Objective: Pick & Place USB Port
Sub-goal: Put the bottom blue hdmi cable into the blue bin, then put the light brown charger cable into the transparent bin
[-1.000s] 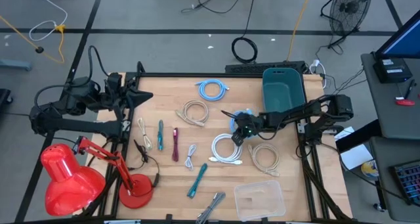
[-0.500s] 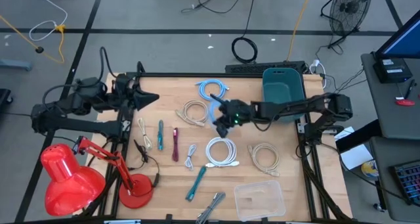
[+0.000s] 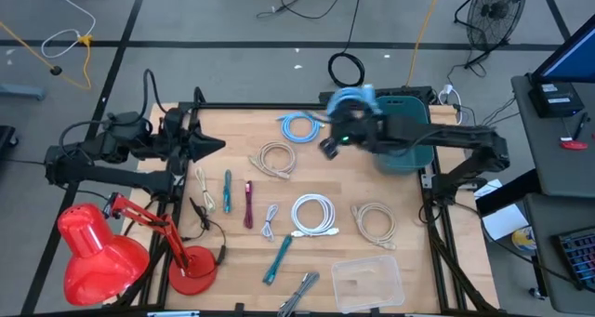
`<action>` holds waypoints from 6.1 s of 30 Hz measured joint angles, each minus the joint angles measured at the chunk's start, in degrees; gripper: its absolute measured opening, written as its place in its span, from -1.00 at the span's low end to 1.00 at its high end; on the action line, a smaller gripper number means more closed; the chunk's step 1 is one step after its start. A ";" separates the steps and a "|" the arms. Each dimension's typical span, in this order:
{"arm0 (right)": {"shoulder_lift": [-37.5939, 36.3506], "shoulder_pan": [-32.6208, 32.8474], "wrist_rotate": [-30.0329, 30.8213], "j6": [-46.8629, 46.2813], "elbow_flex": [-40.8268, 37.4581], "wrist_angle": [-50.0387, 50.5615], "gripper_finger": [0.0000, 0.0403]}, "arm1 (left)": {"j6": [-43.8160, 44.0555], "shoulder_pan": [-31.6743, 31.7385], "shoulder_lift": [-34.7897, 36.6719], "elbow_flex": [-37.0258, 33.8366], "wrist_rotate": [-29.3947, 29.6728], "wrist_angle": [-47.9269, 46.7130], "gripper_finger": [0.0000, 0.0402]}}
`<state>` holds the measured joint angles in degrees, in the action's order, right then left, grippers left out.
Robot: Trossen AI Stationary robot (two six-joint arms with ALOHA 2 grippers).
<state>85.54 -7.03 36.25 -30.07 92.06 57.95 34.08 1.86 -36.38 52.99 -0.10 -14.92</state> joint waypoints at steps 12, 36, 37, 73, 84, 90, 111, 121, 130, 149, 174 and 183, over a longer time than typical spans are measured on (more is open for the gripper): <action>-19.06 -18.36 -3.62 -14.68 -20.71 11.87 -0.96 | -1.24 -1.30 0.00 0.00 0.63 -0.35 -0.89; -21.79 -27.49 -26.07 -12.30 -49.48 -22.10 -0.96 | 0.14 -1.30 0.00 0.00 0.17 -0.35 -0.89; -21.78 -27.49 -26.02 -12.14 -49.48 -22.07 -0.96 | 0.14 -1.30 0.00 0.00 0.17 -0.36 -0.89; -11.46 -27.76 -24.11 -8.16 -49.45 -23.47 -0.96 | -0.37 -1.30 0.00 0.00 1.73 -0.37 -0.89; -11.48 -28.28 -24.09 -8.19 -49.43 -24.33 -0.95 | -0.39 -1.30 0.00 0.00 1.77 -0.35 -0.89; -11.48 -28.28 -24.07 -8.18 -49.43 -24.33 -0.95 | -0.39 -1.30 0.00 0.00 1.79 -0.37 -0.89; -11.50 -28.28 -24.07 -5.22 -49.43 -24.24 -0.47 | -0.15 -1.30 0.00 0.00 1.79 -0.37 -0.89; -17.31 -29.29 -24.09 -3.38 -49.43 -25.93 -0.31 | -0.15 -1.30 0.00 0.00 1.77 -0.35 -0.89; -28.72 -33.55 -24.28 -3.35 -49.43 -41.28 -0.35 | -0.38 -1.31 0.00 0.00 1.79 -0.35 -0.89; -33.89 -31.75 -35.50 -11.91 -49.43 -89.50 -0.44 | -0.65 -1.30 0.00 0.00 5.25 -0.26 -0.89; -27.52 1.08 -46.11 0.34 -49.41 -106.46 -0.43 | -3.44 -1.15 -3.99 0.04 10.80 1.53 -0.89; -22.02 10.14 -46.96 -2.16 -49.41 -106.80 -0.43 | -0.93 -1.15 -8.65 0.04 8.94 1.92 -0.89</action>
<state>63.53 3.11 -10.70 -32.23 42.65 -48.85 33.15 0.71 -45.03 53.04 8.85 -12.99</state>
